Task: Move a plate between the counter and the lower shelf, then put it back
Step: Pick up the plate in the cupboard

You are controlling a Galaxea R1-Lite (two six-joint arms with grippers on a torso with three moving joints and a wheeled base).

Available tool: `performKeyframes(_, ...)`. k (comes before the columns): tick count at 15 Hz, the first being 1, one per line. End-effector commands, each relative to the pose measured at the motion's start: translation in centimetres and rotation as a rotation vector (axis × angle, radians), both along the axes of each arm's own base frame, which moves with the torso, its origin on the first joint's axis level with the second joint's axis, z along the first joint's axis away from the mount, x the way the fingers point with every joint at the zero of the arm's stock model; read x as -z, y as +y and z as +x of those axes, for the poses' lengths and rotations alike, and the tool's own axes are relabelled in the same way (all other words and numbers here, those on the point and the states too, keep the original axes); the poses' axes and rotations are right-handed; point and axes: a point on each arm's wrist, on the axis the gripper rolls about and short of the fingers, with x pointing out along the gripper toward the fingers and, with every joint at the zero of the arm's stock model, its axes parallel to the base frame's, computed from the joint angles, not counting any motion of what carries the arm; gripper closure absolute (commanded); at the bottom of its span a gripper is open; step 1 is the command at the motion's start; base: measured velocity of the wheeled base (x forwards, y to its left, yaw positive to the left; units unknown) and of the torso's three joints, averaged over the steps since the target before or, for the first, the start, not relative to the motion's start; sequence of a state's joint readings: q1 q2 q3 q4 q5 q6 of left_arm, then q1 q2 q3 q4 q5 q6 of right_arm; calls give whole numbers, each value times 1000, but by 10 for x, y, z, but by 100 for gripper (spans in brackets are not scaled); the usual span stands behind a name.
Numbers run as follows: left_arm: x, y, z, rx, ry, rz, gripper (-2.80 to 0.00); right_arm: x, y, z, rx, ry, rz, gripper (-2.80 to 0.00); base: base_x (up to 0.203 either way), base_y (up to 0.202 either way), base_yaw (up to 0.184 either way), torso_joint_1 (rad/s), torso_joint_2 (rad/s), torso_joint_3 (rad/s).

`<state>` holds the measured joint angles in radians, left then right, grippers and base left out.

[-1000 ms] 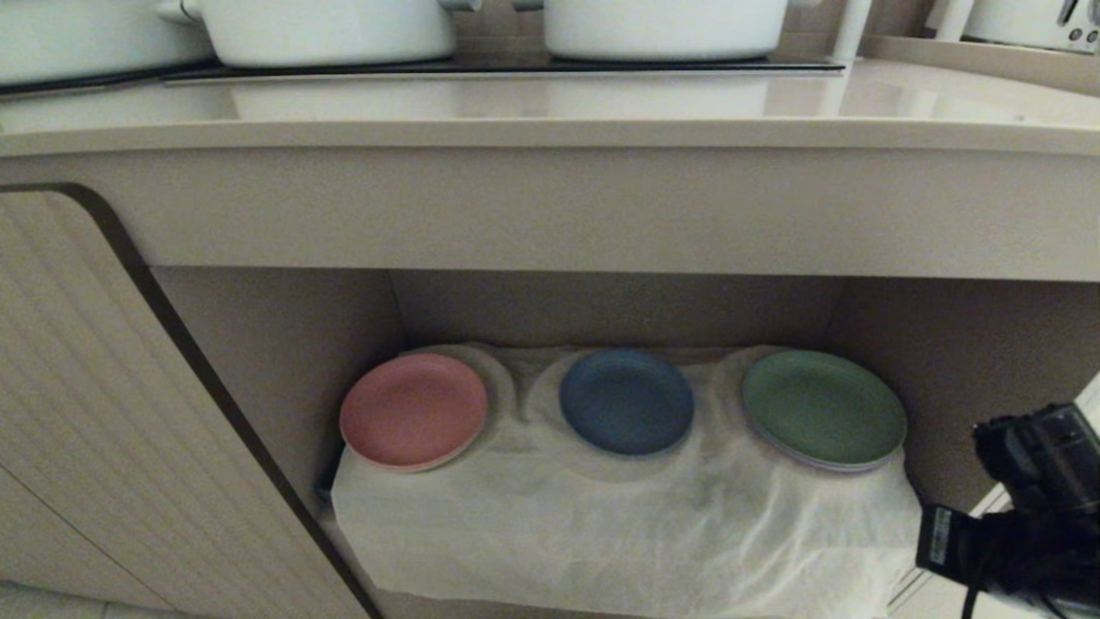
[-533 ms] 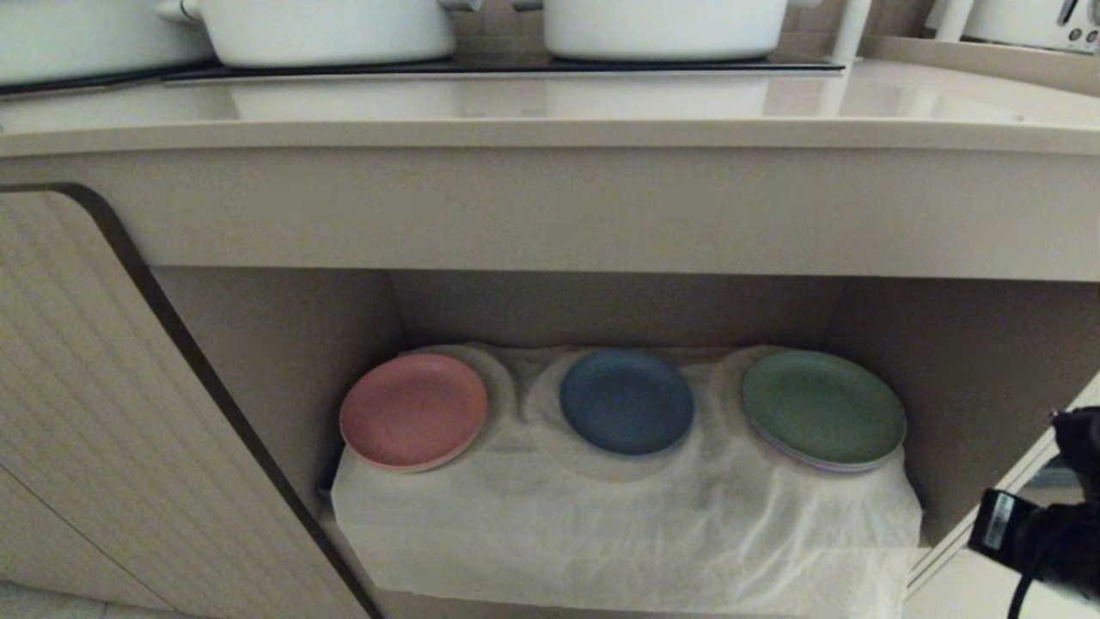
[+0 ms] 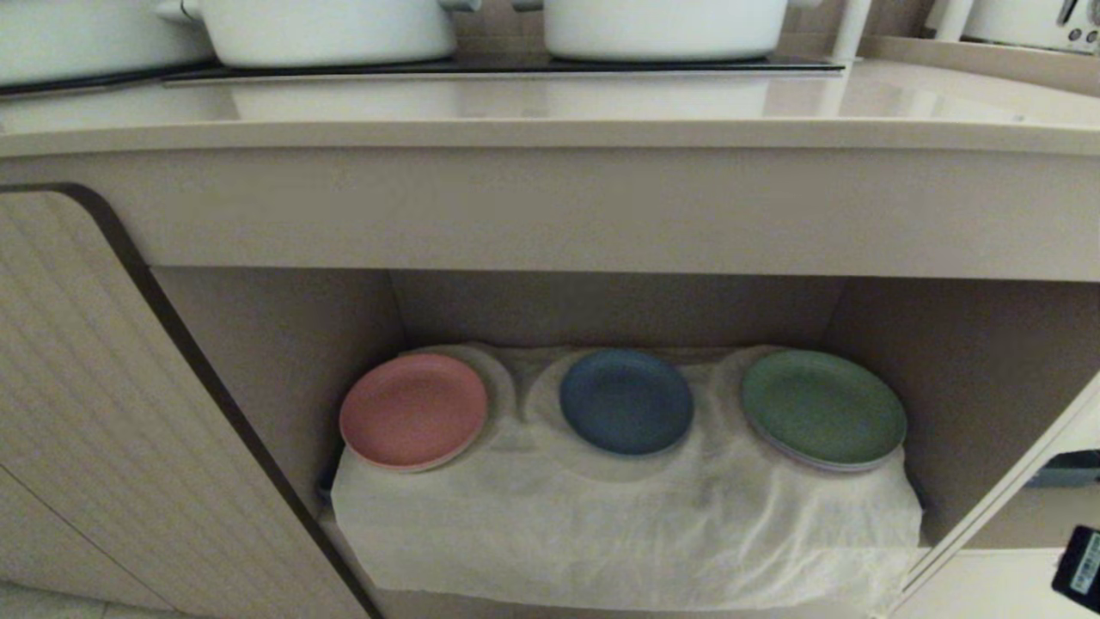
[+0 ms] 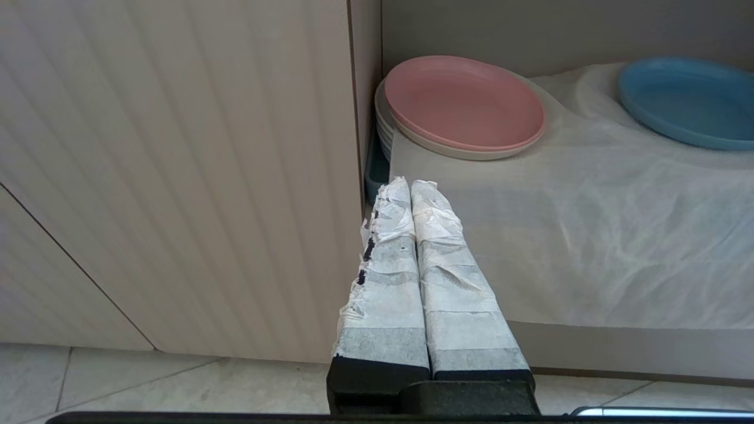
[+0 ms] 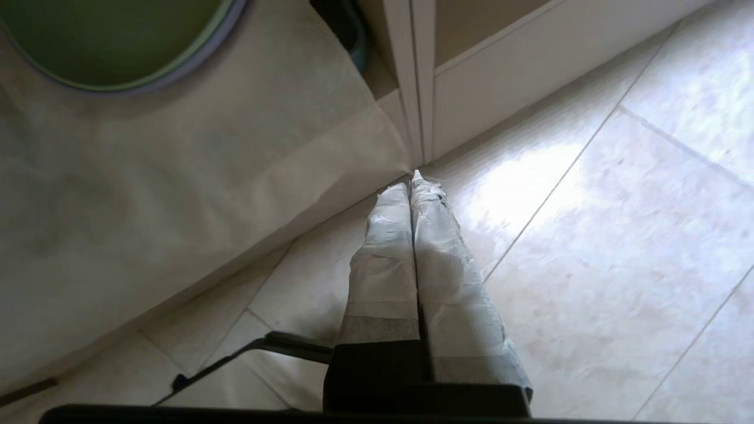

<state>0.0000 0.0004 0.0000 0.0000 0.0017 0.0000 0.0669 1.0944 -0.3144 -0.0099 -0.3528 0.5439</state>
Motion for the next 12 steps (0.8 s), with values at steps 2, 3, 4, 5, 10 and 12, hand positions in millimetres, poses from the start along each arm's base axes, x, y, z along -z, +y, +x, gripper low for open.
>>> performKeyframes(2,0,0,0,0,0,0,0,-8,-3,-26,-53,-106,-67,0,0,0,0,0,0,0)
performKeyframes(3,0,0,0,0,0,0,0,-10,-3,-36,-108,-137,-120,0,0,0,0,0,0,0)
performKeyframes(4,0,0,0,0,0,0,0,-7,-3,-47,-177,-168,-185,0,0,0,0,0,0,0)
performKeyframes(5,0,0,0,0,0,0,0,0,-4,-58,-251,-211,-256,0,0,0,0,0,0,0)
performKeyframes(10,0,0,0,0,0,0,0,20,-2,-92,-442,-450,-462,0,0,0,0,0,0,0)
performKeyframes(12,0,0,0,0,0,0,0,29,-2,-105,-465,-469,-461,0,0,0,0,0,0,0)
